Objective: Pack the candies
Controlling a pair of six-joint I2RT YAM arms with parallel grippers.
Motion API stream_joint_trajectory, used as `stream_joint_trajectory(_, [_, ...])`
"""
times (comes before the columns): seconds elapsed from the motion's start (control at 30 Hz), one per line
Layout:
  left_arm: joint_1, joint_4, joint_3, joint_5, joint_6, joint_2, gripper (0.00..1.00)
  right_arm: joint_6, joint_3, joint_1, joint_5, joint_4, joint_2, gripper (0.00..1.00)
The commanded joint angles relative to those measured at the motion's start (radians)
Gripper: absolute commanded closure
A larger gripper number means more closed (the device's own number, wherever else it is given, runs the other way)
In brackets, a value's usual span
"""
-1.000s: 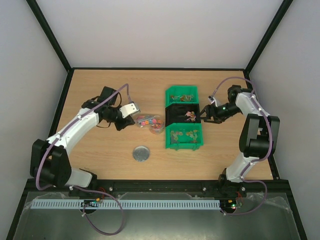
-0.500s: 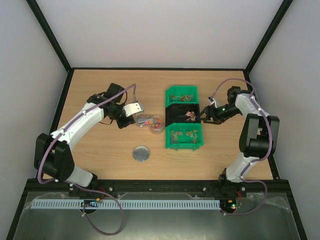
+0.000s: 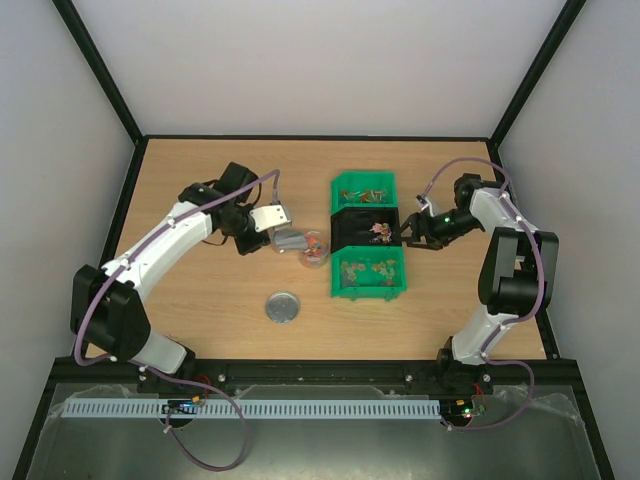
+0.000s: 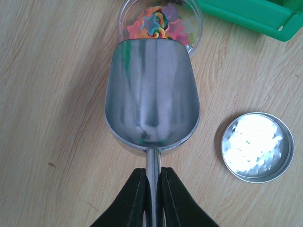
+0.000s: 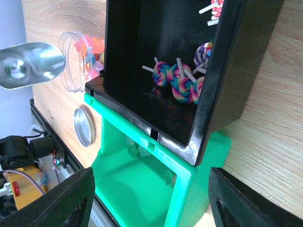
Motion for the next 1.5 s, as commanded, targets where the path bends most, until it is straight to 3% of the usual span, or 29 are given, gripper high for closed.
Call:
stream_joint_trajectory(0.0, [-0.009, -0.052, 0.04, -0.02, 0.008, -0.004, 0.97, -0.019, -0.012, -0.003, -0.008, -0.053, 0.005, 0.34])
stream_joint_trajectory(0.17, [-0.03, -0.102, 0.102, 0.03, 0.025, -0.019, 0.98, -0.061, -0.013, -0.003, 0.01, -0.122, 0.004, 0.38])
stream_joint_trajectory(0.33, [-0.132, -0.145, 0.123, 0.077, 0.06, -0.02, 0.98, -0.12, -0.032, -0.003, -0.002, -0.214, 0.03, 0.44])
stream_joint_trajectory(0.53, [-0.285, -0.155, 0.155, 0.033, 0.075, 0.043, 0.98, -0.123, -0.04, -0.003, 0.002, -0.21, 0.035, 0.52])
stream_joint_trajectory(0.67, [-0.355, -0.166, 0.233, -0.014, 0.006, 0.15, 0.98, -0.127, -0.025, -0.003, -0.011, -0.227, 0.076, 0.57])
stream_joint_trajectory(1.17, [-0.389, -0.296, 0.503, -0.121, -0.184, 0.448, 0.98, -0.118, -0.035, 0.0, -0.049, -0.213, 0.112, 0.65])
stream_joint_trajectory(1.47, [-0.43, -0.239, 0.516, -0.134, -0.213, 0.526, 0.98, -0.109, -0.047, 0.005, -0.053, -0.198, 0.117, 0.69])
